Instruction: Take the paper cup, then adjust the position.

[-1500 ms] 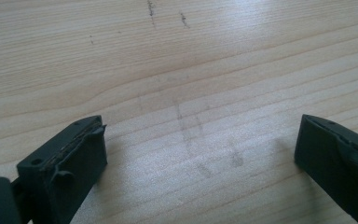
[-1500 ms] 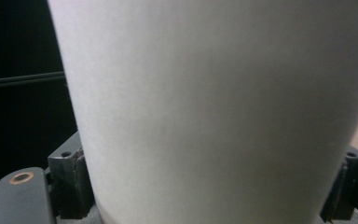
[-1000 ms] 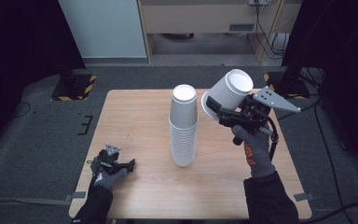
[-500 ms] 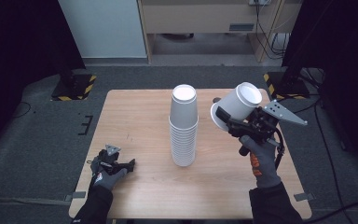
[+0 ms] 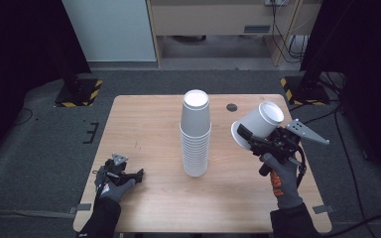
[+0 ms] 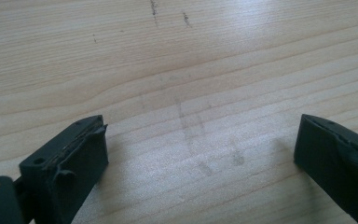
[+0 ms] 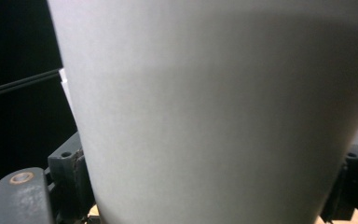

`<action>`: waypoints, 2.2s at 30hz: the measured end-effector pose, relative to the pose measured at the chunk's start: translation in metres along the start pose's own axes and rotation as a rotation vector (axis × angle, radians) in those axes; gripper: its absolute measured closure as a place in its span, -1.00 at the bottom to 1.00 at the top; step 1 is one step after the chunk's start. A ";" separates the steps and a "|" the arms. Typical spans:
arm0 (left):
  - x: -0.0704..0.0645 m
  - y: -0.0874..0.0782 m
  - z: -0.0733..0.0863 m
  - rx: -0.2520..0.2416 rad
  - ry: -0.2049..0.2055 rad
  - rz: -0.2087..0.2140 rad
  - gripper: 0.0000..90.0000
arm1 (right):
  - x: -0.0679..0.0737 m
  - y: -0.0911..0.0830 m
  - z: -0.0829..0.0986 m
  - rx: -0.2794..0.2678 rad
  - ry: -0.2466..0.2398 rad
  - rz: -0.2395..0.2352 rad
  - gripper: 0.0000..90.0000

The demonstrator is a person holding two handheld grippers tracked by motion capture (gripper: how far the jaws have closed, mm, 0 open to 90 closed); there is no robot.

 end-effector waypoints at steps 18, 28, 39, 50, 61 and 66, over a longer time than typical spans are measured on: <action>-0.004 -0.015 -0.008 -0.076 0.028 0.041 -0.45 | -0.027 -0.021 0.032 0.027 0.122 0.041 -0.68; -0.033 -0.036 -0.030 -0.258 0.088 0.179 -0.27 | -0.032 -0.026 0.043 0.047 0.151 0.057 -0.68; -0.079 -0.059 -0.046 -0.403 0.156 0.349 -0.16 | -0.039 -0.037 0.045 0.029 0.194 0.071 -0.68; -0.116 -0.067 -0.050 -0.436 0.201 0.453 -0.10 | -0.039 -0.040 0.043 0.014 0.230 0.062 -0.68; -0.157 -0.071 -0.058 -0.466 0.253 0.521 -0.07 | -0.034 -0.041 0.042 0.006 0.232 0.047 -0.68; -0.170 -0.069 -0.061 -0.477 0.259 0.542 -0.06 | -0.034 -0.040 0.043 0.009 0.237 0.046 -0.68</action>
Point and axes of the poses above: each handheld gripper's, and its own axes: y roughly forward along the jaws, z roughly out of its underside, x roughly to its left, the point moved 5 cm from there along y, roughly forward along the jaws, and after that the axes turned 8 degrees about -x, right-handed, at the moved point
